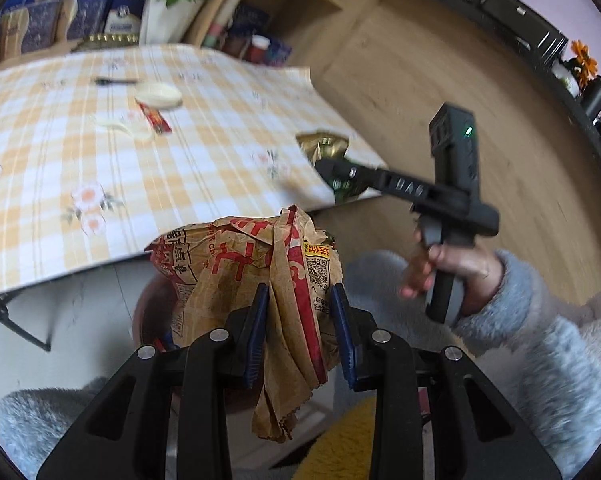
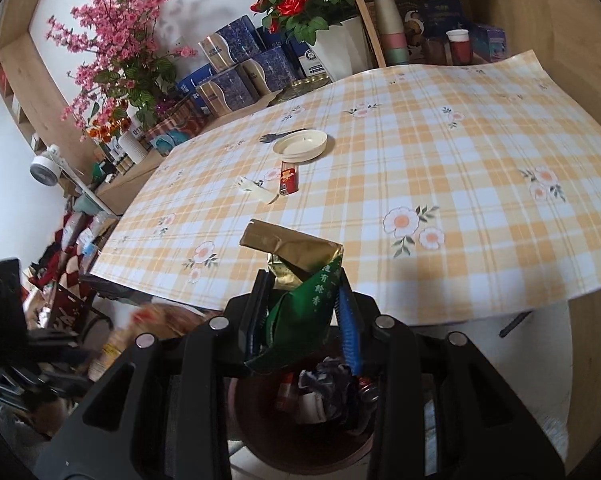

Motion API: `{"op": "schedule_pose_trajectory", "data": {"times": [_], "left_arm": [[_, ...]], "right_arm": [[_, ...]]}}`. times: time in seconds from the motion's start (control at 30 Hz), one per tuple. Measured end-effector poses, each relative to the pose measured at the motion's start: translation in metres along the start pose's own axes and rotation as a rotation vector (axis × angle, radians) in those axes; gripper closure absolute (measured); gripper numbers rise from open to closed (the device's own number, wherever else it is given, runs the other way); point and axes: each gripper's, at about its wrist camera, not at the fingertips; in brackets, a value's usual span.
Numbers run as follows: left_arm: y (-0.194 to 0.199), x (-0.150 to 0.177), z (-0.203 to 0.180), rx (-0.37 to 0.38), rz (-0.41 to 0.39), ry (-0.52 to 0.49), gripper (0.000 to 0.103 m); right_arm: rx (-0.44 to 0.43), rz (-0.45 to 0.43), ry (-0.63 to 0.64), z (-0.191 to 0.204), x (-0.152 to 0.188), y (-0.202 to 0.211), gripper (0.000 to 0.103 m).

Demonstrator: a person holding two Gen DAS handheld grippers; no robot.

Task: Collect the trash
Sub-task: 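Drop the brown bag into the brown bin with the left tool while the right tool holds the green packet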

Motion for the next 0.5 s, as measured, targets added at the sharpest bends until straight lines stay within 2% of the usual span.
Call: {"op": "schedule_pose_trajectory", "data": {"times": [0.27, 0.4, 0.5], "left_arm": [[-0.064, -0.001, 0.006, -0.011, 0.224, -0.031, 0.072], [-0.098, -0.006, 0.014, -0.026, 0.296, -0.037, 0.072], [-0.123, -0.011, 0.017, -0.058, 0.344, -0.078, 0.071]], "right_arm": [[-0.004, -0.003, 0.031, 0.008, 0.004, 0.007, 0.068], [0.008, 0.006, 0.018, 0.0, 0.007, 0.004, 0.068], [0.008, 0.004, -0.006, -0.009, 0.009, 0.004, 0.068]]}}
Point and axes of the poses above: each gripper's, at about its wrist camera, not at the fingertips, and y roughly against the way its jaws point, z to its left, x to its underside, and after that the axes turned 12 degrees about -x, right-handed
